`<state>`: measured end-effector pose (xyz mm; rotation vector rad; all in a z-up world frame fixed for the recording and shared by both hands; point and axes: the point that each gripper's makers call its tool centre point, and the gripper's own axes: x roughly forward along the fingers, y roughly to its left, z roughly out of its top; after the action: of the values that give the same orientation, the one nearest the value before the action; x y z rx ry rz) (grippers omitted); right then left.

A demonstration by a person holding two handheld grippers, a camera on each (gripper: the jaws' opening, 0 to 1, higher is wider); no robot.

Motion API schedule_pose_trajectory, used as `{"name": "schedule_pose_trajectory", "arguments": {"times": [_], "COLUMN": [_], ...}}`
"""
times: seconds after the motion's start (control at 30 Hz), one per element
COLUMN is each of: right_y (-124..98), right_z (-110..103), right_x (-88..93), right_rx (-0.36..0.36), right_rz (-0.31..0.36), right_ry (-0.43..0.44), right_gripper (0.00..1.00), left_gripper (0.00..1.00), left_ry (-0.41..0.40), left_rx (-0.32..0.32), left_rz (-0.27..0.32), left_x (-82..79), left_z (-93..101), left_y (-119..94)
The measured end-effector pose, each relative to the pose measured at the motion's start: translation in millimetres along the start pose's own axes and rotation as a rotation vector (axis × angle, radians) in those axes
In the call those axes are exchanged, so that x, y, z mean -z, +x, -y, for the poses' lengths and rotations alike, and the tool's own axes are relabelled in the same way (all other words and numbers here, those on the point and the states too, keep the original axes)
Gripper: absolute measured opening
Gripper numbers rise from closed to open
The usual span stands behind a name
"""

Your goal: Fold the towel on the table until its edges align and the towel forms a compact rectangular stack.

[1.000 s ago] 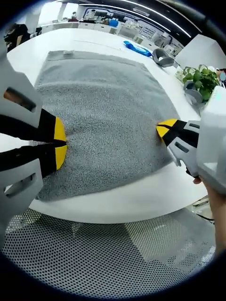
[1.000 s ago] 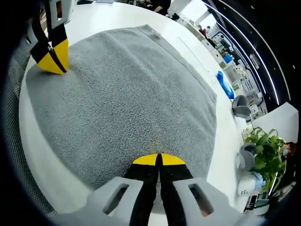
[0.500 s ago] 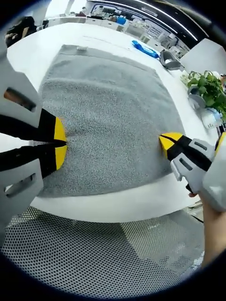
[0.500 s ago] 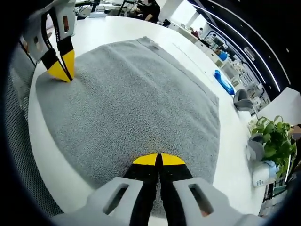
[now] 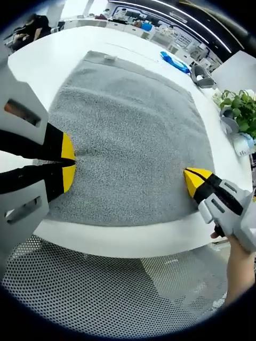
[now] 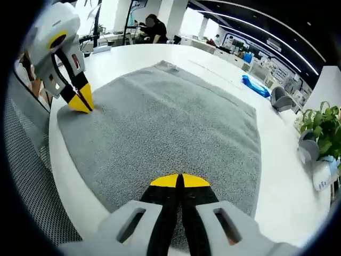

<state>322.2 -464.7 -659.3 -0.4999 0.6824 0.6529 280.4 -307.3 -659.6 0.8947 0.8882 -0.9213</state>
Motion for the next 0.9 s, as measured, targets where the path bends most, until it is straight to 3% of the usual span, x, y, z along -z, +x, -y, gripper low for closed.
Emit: {"name": "schedule_pose_trajectory", "arguments": {"times": [0.17, 0.47, 0.9], "right_y": [1, 1, 3], "right_z": [1, -2, -10], "right_x": [-0.6, -1.4, -6.9], "right_rx": [-0.018, -0.028, -0.066], "right_rz": [0.002, 0.016, 0.048], "right_ry": [0.028, 0.036, 0.047], "right_gripper": [0.0, 0.0, 0.0], "left_gripper": [0.01, 0.01, 0.01], "left_ry": [0.036, 0.002, -0.052], "left_rx": [-0.008, -0.009, -0.057], "left_rz": [-0.012, 0.024, 0.007], "left_x": [-0.3, 2.0, 10.4], "left_z": [0.1, -4.8, -18.1], "left_y": [1, 0, 0]}}
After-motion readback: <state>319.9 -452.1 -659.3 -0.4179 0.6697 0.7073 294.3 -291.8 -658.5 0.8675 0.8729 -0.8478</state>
